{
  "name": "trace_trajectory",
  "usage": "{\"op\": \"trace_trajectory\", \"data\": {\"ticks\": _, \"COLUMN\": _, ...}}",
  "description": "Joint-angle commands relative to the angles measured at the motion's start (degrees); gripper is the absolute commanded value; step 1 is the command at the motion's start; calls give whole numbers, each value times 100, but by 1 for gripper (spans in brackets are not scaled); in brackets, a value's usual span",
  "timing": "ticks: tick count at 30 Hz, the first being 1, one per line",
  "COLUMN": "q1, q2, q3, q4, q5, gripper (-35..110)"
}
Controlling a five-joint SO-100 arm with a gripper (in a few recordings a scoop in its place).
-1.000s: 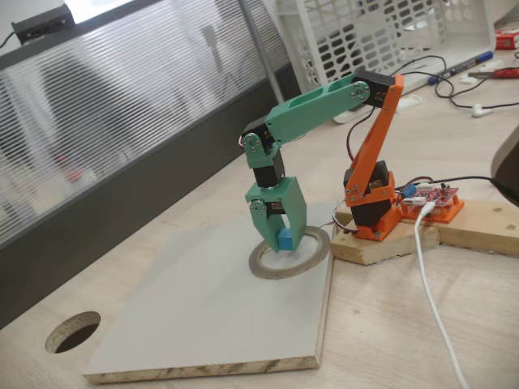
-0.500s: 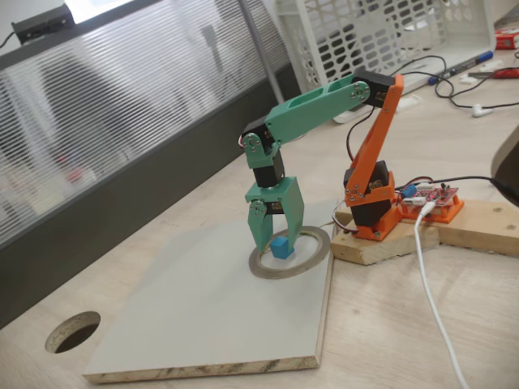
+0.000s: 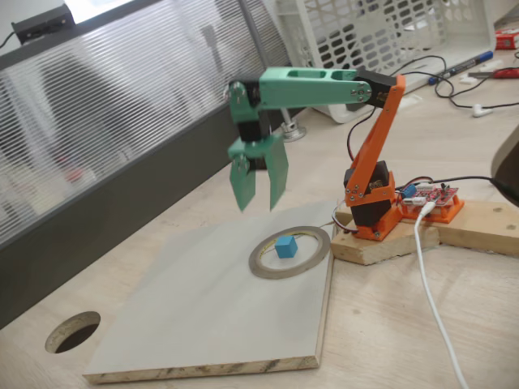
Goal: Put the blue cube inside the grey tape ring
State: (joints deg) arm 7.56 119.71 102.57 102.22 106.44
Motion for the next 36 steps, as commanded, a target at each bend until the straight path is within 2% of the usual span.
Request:
{"op": "trace_trajectory", "data": {"ticks": 1, "q1": 18, "q2": 53, "q3": -606, "q4": 668, "q5": 44, "gripper": 37}}
{"op": "trace_trajectory", "data": {"ticks": 14, "q1": 35, "q2": 62, "q3": -633, "q4": 686, "q5": 0, "gripper": 35}}
{"op": "trace_trajectory", "data": {"ticks": 17, "q1": 62, "q2": 62, "q3": -650, "q4": 686, "q5": 9, "gripper": 26}}
{"op": "trace_trajectory", "data": {"ticks": 21, "q1": 53, "q2": 70, "q3": -686, "q4": 677, "q5": 26, "gripper": 3}}
{"op": "trace_trajectory", "data": {"ticks": 23, "q1": 9, "q2": 62, "q3": -633, "q4": 677, "q5": 53, "gripper": -4}}
{"op": "trace_trajectory", "data": {"ticks": 36, "q1": 88, "q2": 62, "q3": -633, "q4": 712, "q5": 0, "gripper": 0}}
